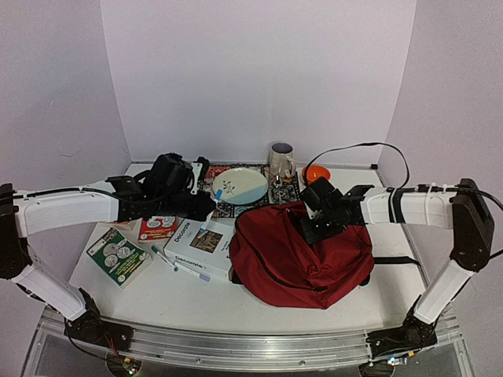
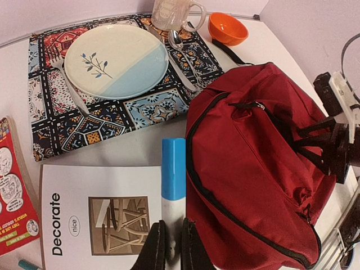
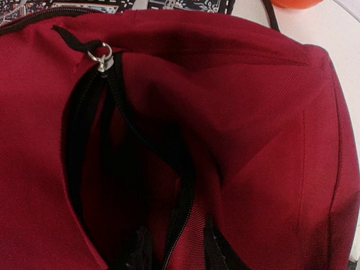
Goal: Pack the student bag
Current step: Grab the lower front pocket of the student bag.
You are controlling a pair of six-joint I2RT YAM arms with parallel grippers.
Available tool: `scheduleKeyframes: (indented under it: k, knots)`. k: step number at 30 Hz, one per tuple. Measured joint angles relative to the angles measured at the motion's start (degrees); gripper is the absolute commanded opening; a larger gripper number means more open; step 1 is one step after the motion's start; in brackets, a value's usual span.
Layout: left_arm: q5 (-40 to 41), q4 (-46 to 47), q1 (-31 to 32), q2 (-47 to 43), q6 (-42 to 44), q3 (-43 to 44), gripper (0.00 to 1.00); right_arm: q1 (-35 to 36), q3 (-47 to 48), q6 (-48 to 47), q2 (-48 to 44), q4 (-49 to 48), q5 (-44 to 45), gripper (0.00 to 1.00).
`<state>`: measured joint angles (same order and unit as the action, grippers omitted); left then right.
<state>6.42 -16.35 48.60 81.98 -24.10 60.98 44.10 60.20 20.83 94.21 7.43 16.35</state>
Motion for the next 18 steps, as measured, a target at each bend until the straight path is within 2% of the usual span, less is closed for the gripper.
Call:
scheduleKeyframes:
  k: [5,7,10,12,18]
  knots:
    - [-1.3,0.4,-0.1,0.8,0.0,0.0,0.0,0.0,0.0,0.1,2.9,-0.9,0.0,0.31]
    - [-1.9,0.5,-0.1,1.0,0.0,0.1,0.0,0.0,0.0,0.1,4.1,-1.3,0.0,0.28]
    - [-3.0,0.7,-0.1,1.1,-0.2,0.1,0.0,0.0,0.0,0.3,5.9,-1.9,-0.1,0.07]
    - [-3.7,1.3,-0.1,1.1,-0.4,0.1,0.0,0.0,0.0,0.4,6.3,-2.0,-0.1,0.0]
    - [-7.4,2.8,-0.1,1.2,-1.7,0.4,0.0,1.0,0.4,-0.3,4.3,-0.9,-0.5,0.0]
